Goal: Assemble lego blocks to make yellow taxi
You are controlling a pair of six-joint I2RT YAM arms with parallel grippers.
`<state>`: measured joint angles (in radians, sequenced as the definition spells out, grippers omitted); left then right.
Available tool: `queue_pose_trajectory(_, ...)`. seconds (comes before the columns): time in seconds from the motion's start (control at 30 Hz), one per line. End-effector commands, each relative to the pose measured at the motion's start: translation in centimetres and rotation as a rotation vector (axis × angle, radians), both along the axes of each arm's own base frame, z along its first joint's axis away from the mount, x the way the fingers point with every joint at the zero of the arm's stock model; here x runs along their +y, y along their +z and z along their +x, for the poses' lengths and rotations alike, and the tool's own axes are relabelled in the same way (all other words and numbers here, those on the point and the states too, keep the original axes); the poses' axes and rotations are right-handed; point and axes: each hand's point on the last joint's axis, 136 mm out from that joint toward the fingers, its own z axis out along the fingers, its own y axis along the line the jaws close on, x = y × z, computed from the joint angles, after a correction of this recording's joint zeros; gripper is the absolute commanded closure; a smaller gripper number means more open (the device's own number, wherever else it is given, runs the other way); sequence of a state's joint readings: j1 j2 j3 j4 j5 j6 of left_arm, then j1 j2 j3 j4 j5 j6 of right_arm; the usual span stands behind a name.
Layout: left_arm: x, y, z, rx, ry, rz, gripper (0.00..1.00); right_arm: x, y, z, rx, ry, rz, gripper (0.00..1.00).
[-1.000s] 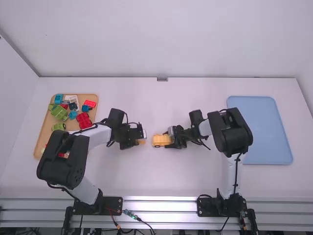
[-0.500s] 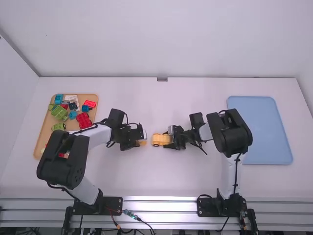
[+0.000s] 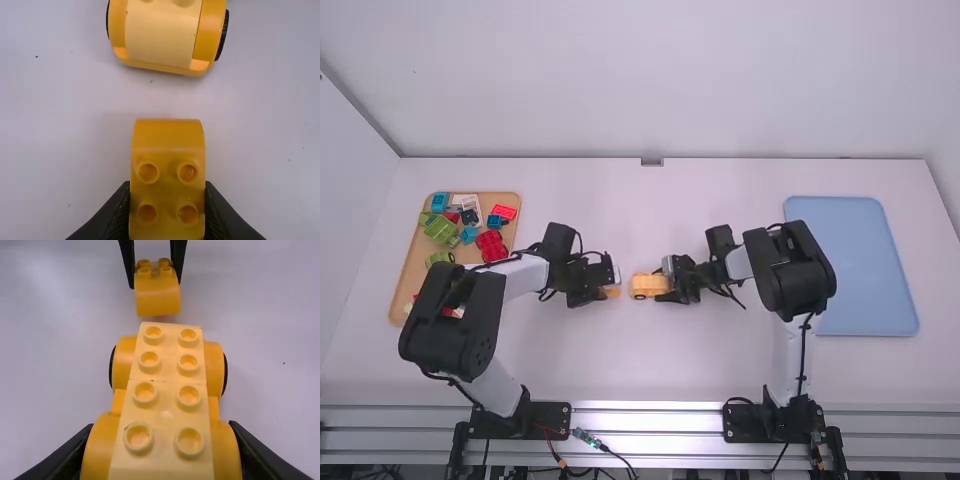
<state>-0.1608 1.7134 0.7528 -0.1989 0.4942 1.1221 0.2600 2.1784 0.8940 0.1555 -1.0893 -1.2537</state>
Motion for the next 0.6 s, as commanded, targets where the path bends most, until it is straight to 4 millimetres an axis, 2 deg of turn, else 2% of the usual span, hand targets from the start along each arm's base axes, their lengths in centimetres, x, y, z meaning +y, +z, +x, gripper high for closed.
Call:
queue_pose_trajectory(0.0, -0.2, 0.2, 0.2, 0.008, 0.001, -0.019, 0.76, -0.9, -2.5, -0.8, 0.027, -0.027, -0.094, 0.79)
queue_pose_trajectory(0.03, -0.2, 0.2, 0.2, 0.011, 0.004, -0.018, 0.66, -0.9, -2.5, -0.8, 0.031, -0.034, -0.092, 0.79)
queue_pose_trajectory(0.07, -0.2, 0.2, 0.2, 0.011, 0.003, -0.020, 0.25, -0.9, -2.5, -0.7, 0.034, -0.043, -0.090, 0.79)
queue_pose_trajectory(0.1, -0.3, 0.2, 0.2, 0.012, 0.002, -0.022, 0.01, -0.9, -2.5, -0.7, 0.033, -0.048, -0.089, 0.78)
queue_pose_trajectory(0.27, -0.1, 0.3, 0.7, 0.022, 0.063, -0.025, 0.01, -0.9, -2.5, -0.6, 0.037, -0.065, -0.085, 0.74)
queue_pose_trajectory(0.43, 1.5, 0.0, 2.8, 0.008, 0.243, 0.035, 0.01, -0.9, -2.5, -0.5, 0.037, -0.064, -0.086, 0.74)
queue_pose_trajectory(0.57, 1.3, 0.6, 2.3, 0.049, 0.280, 0.014, 0.01, -0.8, -2.4, -0.3, 0.051, -0.064, -0.090, 0.73)
